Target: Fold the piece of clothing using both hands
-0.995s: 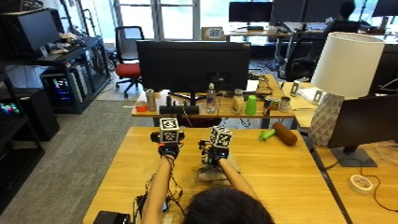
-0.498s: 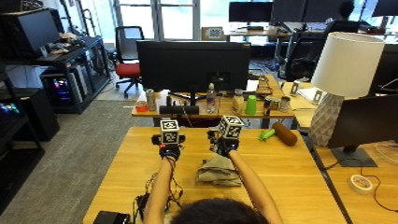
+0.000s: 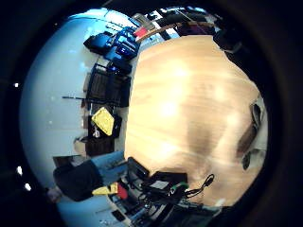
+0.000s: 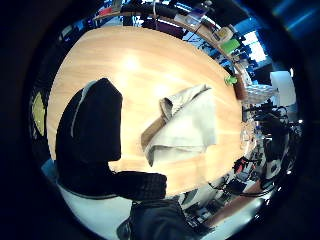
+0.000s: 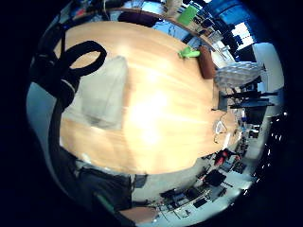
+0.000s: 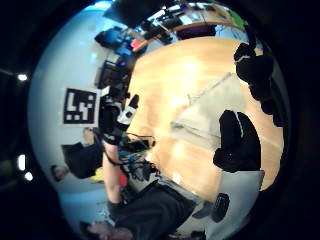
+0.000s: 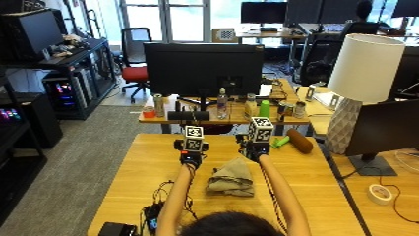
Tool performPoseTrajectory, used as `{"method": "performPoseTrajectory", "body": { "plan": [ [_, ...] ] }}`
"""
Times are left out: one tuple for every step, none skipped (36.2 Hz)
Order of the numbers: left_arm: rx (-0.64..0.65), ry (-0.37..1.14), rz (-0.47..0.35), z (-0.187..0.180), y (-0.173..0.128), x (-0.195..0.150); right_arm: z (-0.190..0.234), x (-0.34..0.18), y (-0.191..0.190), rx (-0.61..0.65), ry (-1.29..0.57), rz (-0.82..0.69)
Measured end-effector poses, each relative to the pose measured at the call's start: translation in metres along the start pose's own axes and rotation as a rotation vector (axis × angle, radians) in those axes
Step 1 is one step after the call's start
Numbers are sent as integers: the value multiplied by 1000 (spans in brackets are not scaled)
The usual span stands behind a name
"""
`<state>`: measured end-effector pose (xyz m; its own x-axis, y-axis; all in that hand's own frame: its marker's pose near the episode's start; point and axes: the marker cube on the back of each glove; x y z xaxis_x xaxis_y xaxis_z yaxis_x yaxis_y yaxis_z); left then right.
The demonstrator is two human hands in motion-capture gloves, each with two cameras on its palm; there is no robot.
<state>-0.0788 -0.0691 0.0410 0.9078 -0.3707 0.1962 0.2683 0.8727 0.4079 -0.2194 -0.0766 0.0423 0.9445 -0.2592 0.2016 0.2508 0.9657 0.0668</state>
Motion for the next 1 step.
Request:
{"method": "performPoseTrajectory", "body": {
  "plan": [
    [-1, -10, -9, -4, 3, 0, 1, 1, -1, 0, 11, 6]
  ]
}}
